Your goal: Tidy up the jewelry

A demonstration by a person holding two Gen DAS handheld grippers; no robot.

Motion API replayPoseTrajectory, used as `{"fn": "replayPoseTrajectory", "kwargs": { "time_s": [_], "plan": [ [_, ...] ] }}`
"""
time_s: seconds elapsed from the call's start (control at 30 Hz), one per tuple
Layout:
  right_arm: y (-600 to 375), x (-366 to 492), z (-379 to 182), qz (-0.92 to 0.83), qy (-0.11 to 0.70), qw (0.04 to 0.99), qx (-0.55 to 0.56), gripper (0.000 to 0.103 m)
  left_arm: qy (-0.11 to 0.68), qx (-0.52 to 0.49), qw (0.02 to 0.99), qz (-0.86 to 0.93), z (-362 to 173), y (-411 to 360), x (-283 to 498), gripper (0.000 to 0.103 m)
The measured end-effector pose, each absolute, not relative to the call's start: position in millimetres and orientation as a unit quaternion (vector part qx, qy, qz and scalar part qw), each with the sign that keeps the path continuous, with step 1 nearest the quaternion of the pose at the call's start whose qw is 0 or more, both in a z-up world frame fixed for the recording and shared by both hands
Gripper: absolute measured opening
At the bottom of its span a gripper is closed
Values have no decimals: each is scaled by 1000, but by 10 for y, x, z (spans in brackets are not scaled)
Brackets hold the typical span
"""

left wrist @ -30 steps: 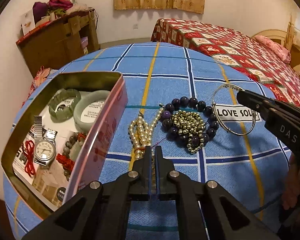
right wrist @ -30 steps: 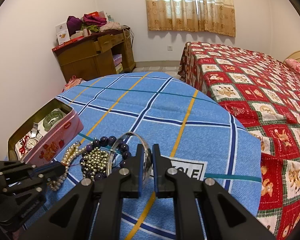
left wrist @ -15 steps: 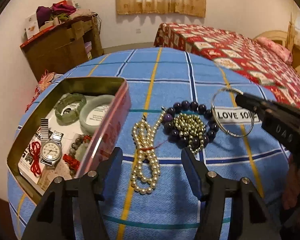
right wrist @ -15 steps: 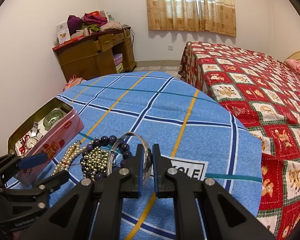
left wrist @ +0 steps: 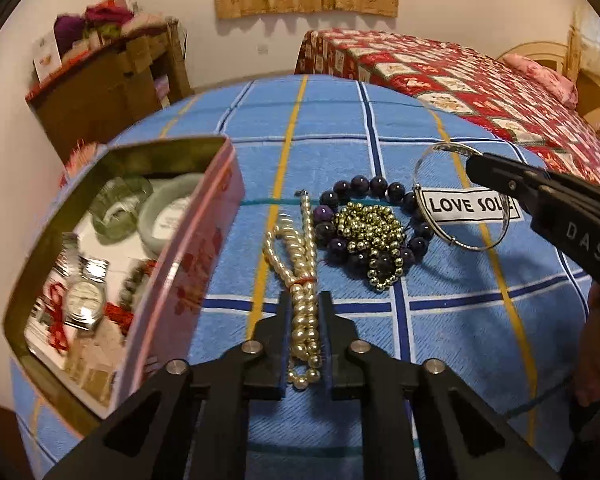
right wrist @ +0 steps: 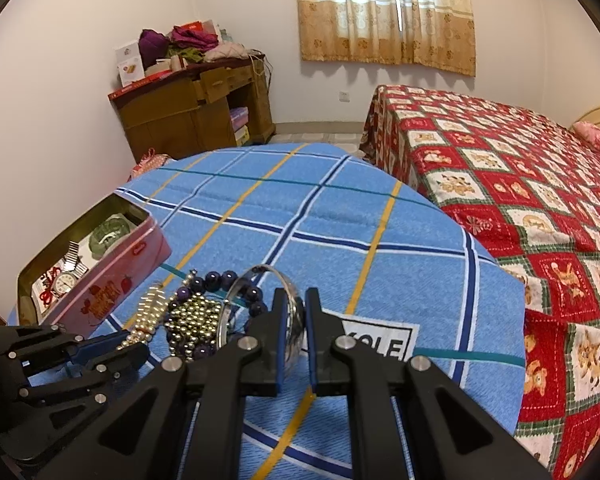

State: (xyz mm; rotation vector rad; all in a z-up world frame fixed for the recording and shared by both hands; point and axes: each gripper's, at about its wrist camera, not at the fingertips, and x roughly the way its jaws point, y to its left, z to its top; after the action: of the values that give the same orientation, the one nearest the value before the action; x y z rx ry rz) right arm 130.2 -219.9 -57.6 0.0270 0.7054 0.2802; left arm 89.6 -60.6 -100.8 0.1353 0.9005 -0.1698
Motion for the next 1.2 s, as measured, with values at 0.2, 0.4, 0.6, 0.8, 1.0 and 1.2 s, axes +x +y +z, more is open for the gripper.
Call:
{"fn": "replayPoseTrajectory", "kwargs": {
  "time_s": [0.2,0.4,0.6,0.8,1.0,1.2],
  "plan": [
    [-2143,1228,-502,157,334,929,18,11,400,49,911,-92,-661,-447,733,5],
    [-2036,1142,-279,184,313,931,30,11,361,36,928,-82,-320,-234,603,5],
    [-1771,1170,-123,228,306,924,25,11,335,33,940,-57,-130,-42,593,5],
    [-1462,1230,-43,262,303,916,11,11,334,18,942,-23,-142,216,669,5],
    [-1172,1279,-29,284,301,910,-7,11,326,6,945,5,-132,445,716,6],
    [-929,1271,13,304,295,905,-25,11,322,-7,946,26,-123,653,764,6]
  ]
}}
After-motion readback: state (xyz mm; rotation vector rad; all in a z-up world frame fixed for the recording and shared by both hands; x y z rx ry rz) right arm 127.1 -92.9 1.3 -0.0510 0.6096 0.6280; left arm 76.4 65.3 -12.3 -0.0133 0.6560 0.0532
